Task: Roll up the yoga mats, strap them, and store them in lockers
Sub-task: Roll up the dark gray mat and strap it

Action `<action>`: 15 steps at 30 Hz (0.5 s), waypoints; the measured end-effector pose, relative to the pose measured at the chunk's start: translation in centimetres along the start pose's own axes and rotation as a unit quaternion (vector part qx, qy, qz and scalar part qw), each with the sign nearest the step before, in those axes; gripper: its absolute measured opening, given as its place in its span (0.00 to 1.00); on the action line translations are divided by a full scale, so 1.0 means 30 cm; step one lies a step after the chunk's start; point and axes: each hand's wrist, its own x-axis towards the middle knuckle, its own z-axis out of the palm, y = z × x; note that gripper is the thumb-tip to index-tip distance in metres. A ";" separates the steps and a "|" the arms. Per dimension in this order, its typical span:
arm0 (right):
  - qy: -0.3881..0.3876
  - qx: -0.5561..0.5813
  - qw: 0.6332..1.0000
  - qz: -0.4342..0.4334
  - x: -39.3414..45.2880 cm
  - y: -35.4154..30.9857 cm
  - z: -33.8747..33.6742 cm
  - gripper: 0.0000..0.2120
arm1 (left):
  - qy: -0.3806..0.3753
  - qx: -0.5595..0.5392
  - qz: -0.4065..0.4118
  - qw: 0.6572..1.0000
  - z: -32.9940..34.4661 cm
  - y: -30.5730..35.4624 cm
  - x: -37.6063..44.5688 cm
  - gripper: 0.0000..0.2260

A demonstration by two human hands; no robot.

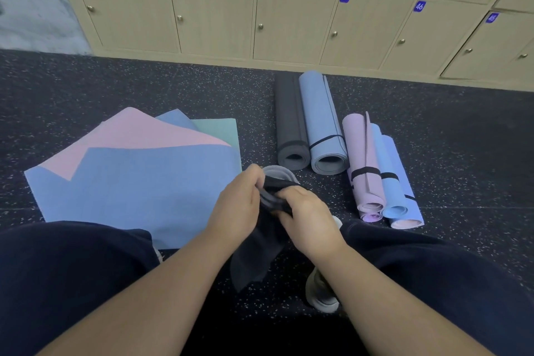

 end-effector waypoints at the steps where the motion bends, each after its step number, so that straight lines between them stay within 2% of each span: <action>1: -0.003 0.002 1.000 0.002 -0.001 0.002 -0.001 0.14 | 0.001 0.008 0.021 1.000 -0.001 -0.009 -0.003 0.08; 4: -0.010 0.013 1.000 0.001 -0.007 0.010 -0.003 0.13 | 0.011 0.035 0.056 0.998 -0.011 -0.020 -0.003 0.15; 6: -0.008 0.024 1.000 0.006 -0.012 0.020 -0.007 0.13 | -0.015 0.123 0.069 0.990 -0.030 -0.017 0.015 0.15; 8: -0.002 0.037 0.999 0.002 -0.019 0.034 -0.009 0.13 | -0.052 0.217 0.050 0.973 -0.052 -0.023 0.038 0.17; 10: -0.002 0.050 0.999 -0.010 -0.025 0.043 -0.006 0.12 | -0.056 0.271 0.014 0.961 -0.063 -0.034 0.065 0.19; 15: -0.016 0.067 0.997 -0.044 -0.021 0.048 0.015 0.12 | -0.073 0.275 -0.007 0.959 -0.056 -0.066 0.138 0.19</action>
